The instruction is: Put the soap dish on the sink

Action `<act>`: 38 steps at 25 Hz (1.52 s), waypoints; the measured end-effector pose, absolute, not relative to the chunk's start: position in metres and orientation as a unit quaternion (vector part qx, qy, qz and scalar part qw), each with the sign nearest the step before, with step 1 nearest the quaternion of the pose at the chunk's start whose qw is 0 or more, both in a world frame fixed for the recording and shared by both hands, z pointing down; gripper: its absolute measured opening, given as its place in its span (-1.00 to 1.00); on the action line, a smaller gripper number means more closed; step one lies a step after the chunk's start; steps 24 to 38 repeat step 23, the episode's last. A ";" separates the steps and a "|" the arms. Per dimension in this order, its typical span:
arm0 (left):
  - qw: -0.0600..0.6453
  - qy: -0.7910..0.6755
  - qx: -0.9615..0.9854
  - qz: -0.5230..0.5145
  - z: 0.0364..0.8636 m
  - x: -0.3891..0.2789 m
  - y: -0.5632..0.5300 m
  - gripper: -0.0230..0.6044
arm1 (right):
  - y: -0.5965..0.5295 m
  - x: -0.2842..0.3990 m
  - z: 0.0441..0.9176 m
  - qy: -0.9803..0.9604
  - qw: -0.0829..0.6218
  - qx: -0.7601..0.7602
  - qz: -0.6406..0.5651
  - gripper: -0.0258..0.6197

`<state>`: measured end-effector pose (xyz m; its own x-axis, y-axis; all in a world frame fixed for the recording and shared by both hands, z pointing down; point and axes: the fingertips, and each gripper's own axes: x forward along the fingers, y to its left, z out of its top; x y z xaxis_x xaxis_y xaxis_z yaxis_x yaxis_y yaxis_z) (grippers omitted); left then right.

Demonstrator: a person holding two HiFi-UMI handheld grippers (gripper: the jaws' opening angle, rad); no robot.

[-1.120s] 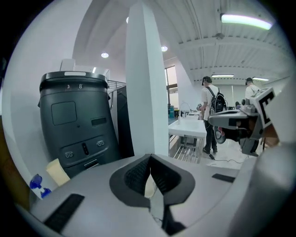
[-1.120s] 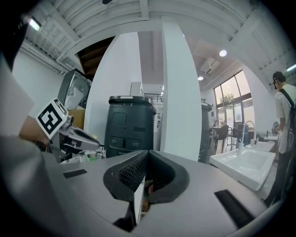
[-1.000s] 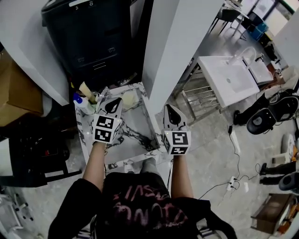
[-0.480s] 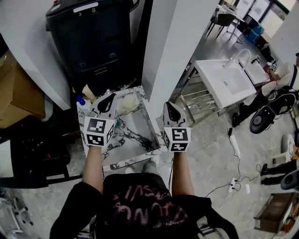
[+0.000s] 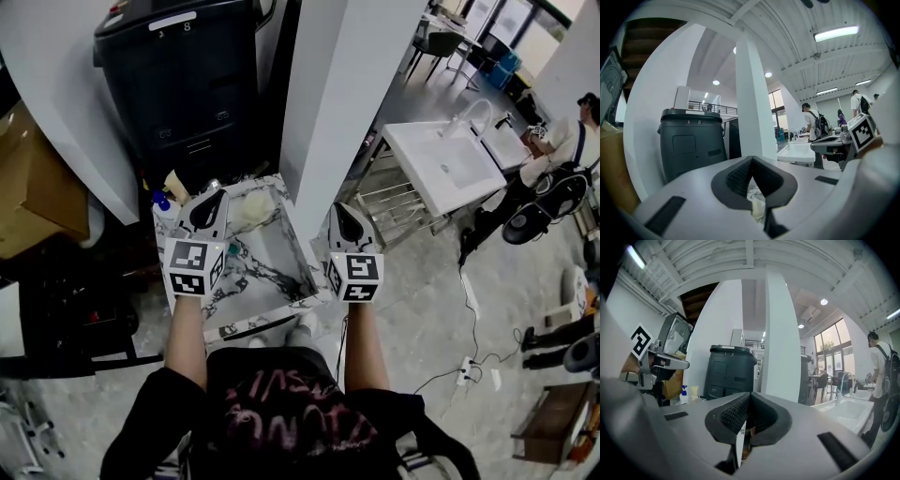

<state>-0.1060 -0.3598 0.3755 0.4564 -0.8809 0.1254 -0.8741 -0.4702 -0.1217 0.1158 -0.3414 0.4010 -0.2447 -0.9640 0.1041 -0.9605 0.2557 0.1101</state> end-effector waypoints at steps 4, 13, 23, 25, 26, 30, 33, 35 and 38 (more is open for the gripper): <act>0.034 0.513 -0.853 -0.091 0.373 -0.108 -0.352 -0.88 | -0.335 0.117 0.399 -0.785 0.076 0.614 -0.015 -0.88; 0.038 0.503 -0.858 -0.094 0.373 -0.111 -0.343 -0.88 | -0.323 0.112 0.398 -0.781 0.085 0.618 -0.022 -0.88; 0.034 0.504 -0.859 -0.085 0.369 -0.121 -0.334 -0.88 | -0.311 0.109 0.392 -0.775 0.082 0.626 -0.025 -0.88; 0.034 0.504 -0.859 -0.085 0.369 -0.121 -0.334 -0.88 | -0.311 0.109 0.392 -0.775 0.082 0.626 -0.025 -0.88; 0.034 0.504 -0.859 -0.085 0.369 -0.121 -0.334 -0.88 | -0.311 0.109 0.392 -0.775 0.082 0.626 -0.025 -0.88; 0.034 0.504 -0.859 -0.085 0.369 -0.121 -0.334 -0.88 | -0.311 0.109 0.392 -0.775 0.082 0.626 -0.025 -0.88; 0.034 0.504 -0.859 -0.085 0.369 -0.121 -0.334 -0.88 | -0.311 0.109 0.392 -0.775 0.082 0.626 -0.025 -0.88; 0.034 0.504 -0.859 -0.085 0.369 -0.121 -0.334 -0.88 | -0.311 0.109 0.392 -0.775 0.082 0.626 -0.025 -0.88; 0.034 0.504 -0.859 -0.085 0.369 -0.121 -0.334 -0.88 | -0.311 0.109 0.392 -0.775 0.082 0.626 -0.025 -0.88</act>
